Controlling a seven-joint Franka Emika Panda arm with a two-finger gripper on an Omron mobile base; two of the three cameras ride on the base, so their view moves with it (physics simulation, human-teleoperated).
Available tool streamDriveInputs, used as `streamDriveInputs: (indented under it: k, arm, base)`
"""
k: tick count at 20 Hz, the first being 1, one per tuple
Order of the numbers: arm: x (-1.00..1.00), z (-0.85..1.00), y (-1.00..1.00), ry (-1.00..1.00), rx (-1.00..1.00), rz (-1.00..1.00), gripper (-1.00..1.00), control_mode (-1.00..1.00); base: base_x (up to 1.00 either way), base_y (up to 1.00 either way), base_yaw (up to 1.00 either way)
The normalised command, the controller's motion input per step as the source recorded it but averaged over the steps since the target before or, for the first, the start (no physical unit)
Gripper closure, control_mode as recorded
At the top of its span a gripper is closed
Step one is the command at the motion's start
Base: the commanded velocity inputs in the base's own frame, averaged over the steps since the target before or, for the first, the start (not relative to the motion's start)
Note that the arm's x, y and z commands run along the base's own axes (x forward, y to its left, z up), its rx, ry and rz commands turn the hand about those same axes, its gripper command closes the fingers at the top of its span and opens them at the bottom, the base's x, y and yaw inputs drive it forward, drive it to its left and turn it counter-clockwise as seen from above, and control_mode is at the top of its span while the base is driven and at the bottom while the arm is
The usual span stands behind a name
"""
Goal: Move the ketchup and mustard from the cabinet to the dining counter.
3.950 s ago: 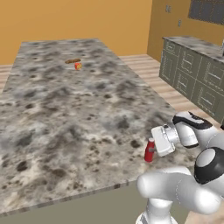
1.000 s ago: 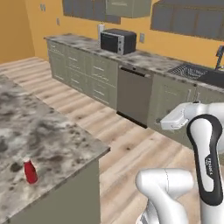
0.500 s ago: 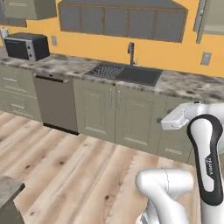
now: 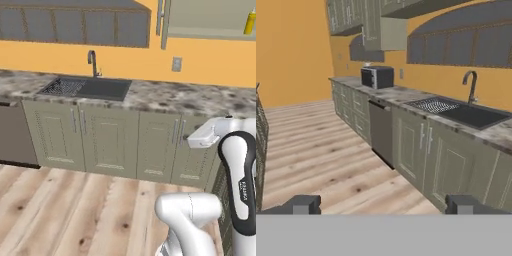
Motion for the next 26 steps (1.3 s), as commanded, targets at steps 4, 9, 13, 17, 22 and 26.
streamDriveInputs:
  k: [4,9,13,17,22,26]
  arm:
    - [0.0,0.0,0.0,0.0,0.0,0.0,-1.0,1.0]
    - [0.0,0.0,0.0,0.0,0.0,0.0,-1.0,1.0]
    - [0.0,0.0,0.0,0.0,0.0,0.0,-1.0,1.0]
    - [0.0,0.0,0.0,0.0,0.0,0.0,-1.0,1.0]
    - [0.0,0.0,0.0,0.0,0.0,0.0,-1.0,1.0]
    - [0.0,0.0,0.0,0.0,0.0,0.0,-1.0,1.0]
  base:
    - [0.9,0.1,-0.17]
    - [0.65,-0.28,-0.28]
    - [0.26,-0.78,-0.41]
    - [0.52,-0.31,-0.4]
    - [0.99,0.17,-0.24]
    - [0.87,0.01,-0.2]
